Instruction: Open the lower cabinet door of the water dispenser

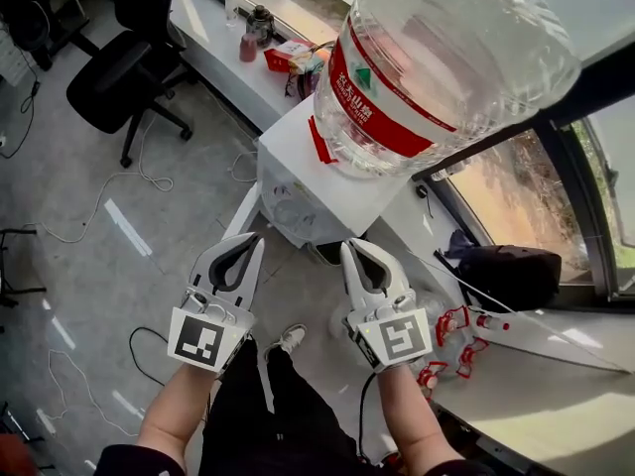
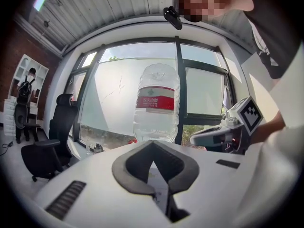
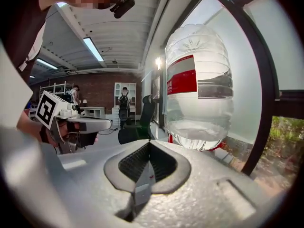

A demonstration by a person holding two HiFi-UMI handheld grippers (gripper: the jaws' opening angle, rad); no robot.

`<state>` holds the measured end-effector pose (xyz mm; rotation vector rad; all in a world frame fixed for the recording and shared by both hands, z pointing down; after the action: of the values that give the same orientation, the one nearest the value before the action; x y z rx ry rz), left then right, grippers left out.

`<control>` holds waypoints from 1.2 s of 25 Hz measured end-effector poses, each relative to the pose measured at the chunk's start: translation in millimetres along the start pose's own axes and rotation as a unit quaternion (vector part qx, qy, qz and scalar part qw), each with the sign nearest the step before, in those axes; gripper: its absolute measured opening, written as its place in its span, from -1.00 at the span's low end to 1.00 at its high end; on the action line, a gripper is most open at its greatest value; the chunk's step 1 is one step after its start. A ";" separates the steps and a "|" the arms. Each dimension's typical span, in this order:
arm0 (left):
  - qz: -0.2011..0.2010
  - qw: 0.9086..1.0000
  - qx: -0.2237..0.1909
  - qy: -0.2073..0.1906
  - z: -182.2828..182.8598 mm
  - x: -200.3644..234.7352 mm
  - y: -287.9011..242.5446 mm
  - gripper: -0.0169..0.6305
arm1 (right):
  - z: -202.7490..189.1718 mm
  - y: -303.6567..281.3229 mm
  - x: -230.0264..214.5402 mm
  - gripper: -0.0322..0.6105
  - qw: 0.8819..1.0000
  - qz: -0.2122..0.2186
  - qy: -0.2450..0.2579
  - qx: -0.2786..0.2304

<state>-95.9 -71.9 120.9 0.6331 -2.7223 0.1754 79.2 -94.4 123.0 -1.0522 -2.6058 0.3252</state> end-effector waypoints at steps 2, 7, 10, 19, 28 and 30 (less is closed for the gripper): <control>-0.002 1.000 -0.001 -0.006 8.3 -2.5 -3.8 -0.93 | 6.7 2.9 -3.5 -0.89 1.000 -0.004 -0.002 -0.012; -0.009 1.000 0.003 -0.026 31.8 -17.4 -9.8 -0.93 | 18.2 18.1 -16.1 -0.89 0.999 -0.016 -0.022 -0.032; -0.019 0.999 -0.008 -0.035 46.9 -28.1 -11.2 -0.93 | 24.0 28.5 -24.4 -0.89 0.999 -0.025 -0.025 -0.030; -0.026 0.996 -0.015 -0.082 87.6 -59.0 -11.7 -0.93 | 62.9 53.8 -44.4 -0.89 0.996 -0.041 -0.039 -0.071; -0.021 0.992 -0.053 -0.115 137.7 -85.8 2.2 -0.93 | 91.5 79.2 -55.0 -0.89 0.994 -0.044 -0.005 -0.095; -0.023 0.991 -0.065 -0.116 145.8 -89.0 6.3 -0.93 | 96.1 86.8 -58.6 -0.89 0.994 -0.049 0.000 -0.098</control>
<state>-67.1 -58.4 -47.0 0.7191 -2.9066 -0.0927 138.9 -83.4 -5.5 -0.9780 -2.7207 0.0458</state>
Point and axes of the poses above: the fingertips, and each gripper's own axes: y backward along the fingers, x to its left, z out of its top, the point moved 5 cm from there along y, backward along the fingers, and after that the axes turned 11 degrees about y, right-handed, at the moved point
